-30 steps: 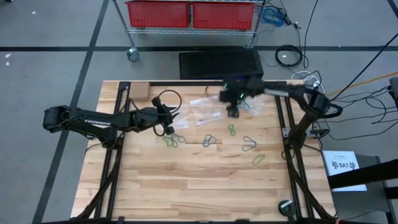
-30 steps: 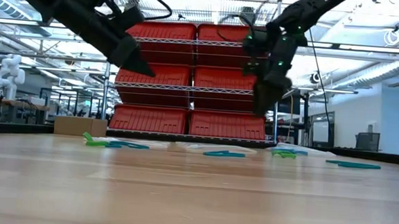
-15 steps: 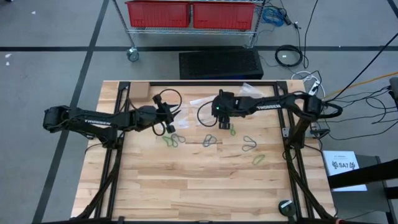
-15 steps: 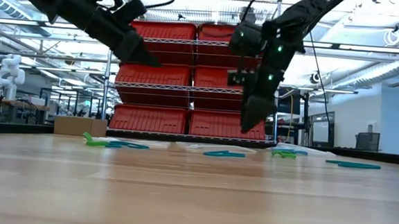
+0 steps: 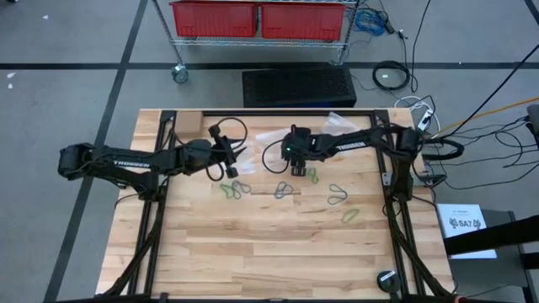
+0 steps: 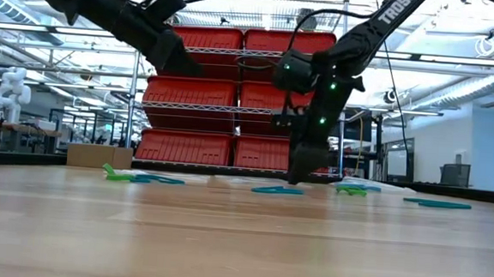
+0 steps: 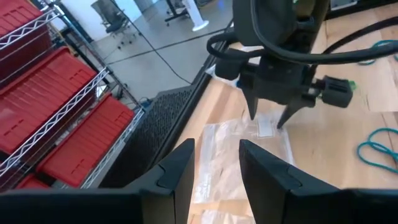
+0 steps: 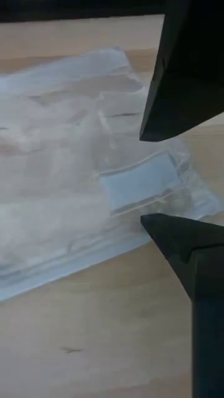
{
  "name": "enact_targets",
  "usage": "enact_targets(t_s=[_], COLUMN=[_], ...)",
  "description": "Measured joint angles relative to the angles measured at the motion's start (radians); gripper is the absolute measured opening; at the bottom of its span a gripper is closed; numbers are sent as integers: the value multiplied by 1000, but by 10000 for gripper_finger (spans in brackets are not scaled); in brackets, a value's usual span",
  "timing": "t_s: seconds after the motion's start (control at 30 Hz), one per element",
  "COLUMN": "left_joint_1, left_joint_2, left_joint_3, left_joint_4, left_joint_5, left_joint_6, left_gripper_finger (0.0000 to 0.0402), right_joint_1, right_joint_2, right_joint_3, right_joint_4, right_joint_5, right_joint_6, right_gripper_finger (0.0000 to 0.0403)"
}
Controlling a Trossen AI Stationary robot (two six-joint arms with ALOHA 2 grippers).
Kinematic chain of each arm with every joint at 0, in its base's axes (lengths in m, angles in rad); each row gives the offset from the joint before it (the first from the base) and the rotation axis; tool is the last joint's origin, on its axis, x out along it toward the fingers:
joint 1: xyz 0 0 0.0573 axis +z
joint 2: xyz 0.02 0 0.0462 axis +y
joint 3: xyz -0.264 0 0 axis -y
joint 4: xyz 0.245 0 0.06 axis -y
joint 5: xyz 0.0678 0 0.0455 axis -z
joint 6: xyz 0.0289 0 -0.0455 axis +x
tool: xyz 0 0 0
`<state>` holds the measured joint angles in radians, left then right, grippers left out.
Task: Sort rubber bands
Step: Open the center transparent zip bag
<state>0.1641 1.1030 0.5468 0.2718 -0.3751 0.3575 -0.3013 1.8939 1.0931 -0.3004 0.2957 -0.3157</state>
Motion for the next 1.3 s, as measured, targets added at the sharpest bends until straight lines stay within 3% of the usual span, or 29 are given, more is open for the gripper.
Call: enact_targets(t_s=[0.33,0.5,0.6,0.77,1.03,1.17,1.3], left_joint_1=[39,39,39,39,39,39,39], left_joint_2=[0,0,0,0,0,0,0], left_joint_3=[0,0,0,0,0,0,0], left_joint_4=[-26,-34,-36,-47,-49,-51,-40], left_joint_5=[-5,-7,-7,-8,-8,-8,-8], left_joint_6=[16,15,15,0,-12,-14,-15], left_gripper_finger=[132,132,132,132,132,132,132], right_joint_1=[0,14,32,60,87,91,89], right_joint_2=[47,23,-15,-28,54,89,101], right_joint_3=[3,18,43,50,51,54,54], right_joint_4=[99,58,49,20,69,119,163], right_joint_5=[6,-16,-17,-18,-21,74,109], right_joint_6=[-18,-22,-20,-10,1,-20,-33], right_gripper_finger=[118,83,88,135,188,171,108])
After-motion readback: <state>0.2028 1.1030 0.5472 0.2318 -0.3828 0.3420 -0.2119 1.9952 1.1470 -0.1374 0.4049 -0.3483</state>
